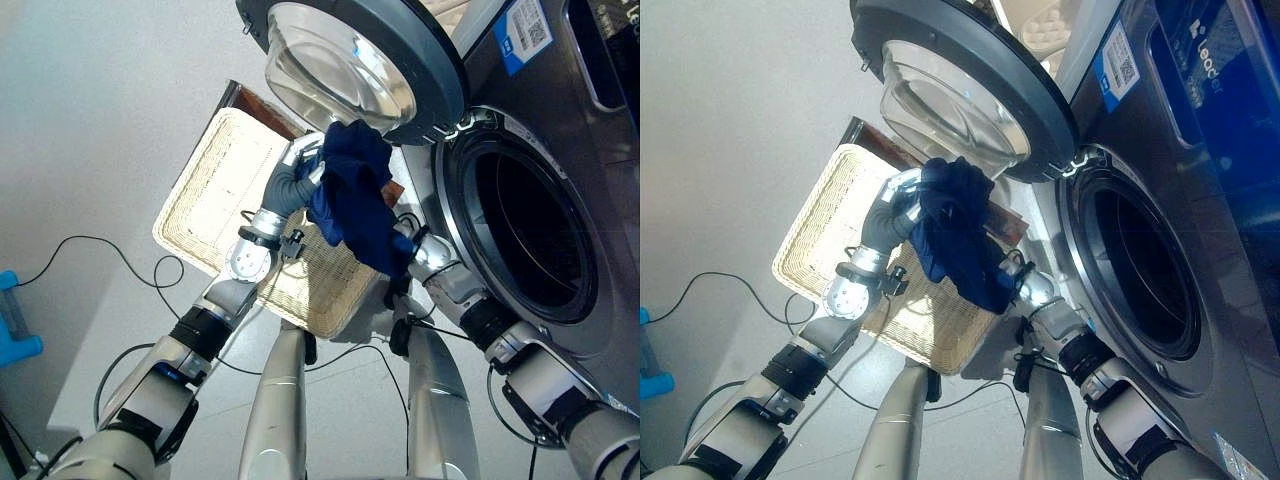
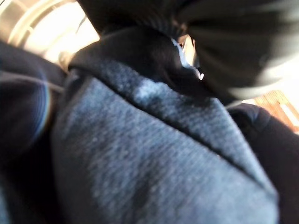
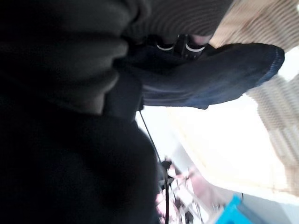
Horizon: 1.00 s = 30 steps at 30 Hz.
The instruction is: Put the clothes into the washing machine.
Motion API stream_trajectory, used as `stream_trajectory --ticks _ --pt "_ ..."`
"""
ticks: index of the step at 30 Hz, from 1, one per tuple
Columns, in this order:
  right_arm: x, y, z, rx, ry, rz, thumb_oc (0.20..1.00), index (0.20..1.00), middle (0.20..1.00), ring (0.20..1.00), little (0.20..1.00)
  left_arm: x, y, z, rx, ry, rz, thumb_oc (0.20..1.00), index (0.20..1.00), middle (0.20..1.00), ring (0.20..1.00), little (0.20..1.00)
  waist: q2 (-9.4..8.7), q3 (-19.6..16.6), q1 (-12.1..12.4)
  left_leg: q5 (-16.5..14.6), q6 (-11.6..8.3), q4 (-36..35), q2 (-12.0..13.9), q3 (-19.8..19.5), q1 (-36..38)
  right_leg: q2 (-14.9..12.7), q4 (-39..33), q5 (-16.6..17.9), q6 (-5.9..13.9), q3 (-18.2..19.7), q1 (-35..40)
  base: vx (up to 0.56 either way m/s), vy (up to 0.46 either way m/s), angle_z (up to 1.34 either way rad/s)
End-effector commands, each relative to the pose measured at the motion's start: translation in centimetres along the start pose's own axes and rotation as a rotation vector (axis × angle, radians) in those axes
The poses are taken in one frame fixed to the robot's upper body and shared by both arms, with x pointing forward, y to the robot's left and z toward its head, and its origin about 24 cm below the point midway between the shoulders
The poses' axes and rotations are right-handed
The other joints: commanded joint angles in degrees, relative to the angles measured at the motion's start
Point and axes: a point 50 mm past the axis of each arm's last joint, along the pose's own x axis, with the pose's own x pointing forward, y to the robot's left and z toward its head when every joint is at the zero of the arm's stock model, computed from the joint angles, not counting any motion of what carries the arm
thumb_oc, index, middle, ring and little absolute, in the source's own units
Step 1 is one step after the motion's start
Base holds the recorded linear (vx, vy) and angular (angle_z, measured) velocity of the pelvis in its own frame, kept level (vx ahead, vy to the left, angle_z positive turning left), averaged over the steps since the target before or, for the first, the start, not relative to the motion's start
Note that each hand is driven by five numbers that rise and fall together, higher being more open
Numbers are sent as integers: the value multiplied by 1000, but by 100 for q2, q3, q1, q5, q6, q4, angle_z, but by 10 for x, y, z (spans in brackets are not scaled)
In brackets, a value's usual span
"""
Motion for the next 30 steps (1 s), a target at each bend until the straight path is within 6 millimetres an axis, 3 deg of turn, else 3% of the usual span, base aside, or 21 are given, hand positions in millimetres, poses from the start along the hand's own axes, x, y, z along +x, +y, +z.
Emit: stream_trajectory --ticks 1,2,3,4,16,30 --pt "7 -1 36 -16 -221 -9 1000 1000 1000 1000 1000 9 1 14 26 -102 21 200 200 200 200 200 40 -51 -17 -312 -133 288 -79 338 -177 -8 94 67 679 36 25 0 0 0" --pt "7 -1 36 -16 -221 -9 1000 1000 1000 1000 1000 9 1 14 26 -102 21 200 200 200 200 200 40 -51 -17 -312 -133 288 -79 338 -177 -8 94 67 679 36 25 1 9 -8" --pt "4 -2 37 -10 -231 -20 887 887 887 887 887 7 3 12 40 -92 25 200 200 200 200 200 34 -51 -35 -315 -137 292 -70 348 -177 -3 95 64 682 47 24 9 35 -8" --pt "-10 -8 39 49 -298 -42 200 200 200 200 200 0 11 6 90 -58 46 200 200 200 200 200 16 -51 -91 -322 -153 284 -30 383 -169 6 115 40 707 71 14 10 35 -7" --pt "-24 -19 47 117 -423 -166 200 200 200 200 200 -11 14 -5 139 -13 23 200 200 200 200 200 -20 -51 -197 -369 -186 306 60 464 -178 10 143 10 740 115 -35 6 4 -5" --pt "-9 -9 42 210 -417 -131 200 200 200 200 200 -1 -8 0 71 -73 -41 200 200 200 200 200 -20 -51 -251 -356 -189 308 67 477 -213 49 57 64 732 182 -44 7 4 -4"
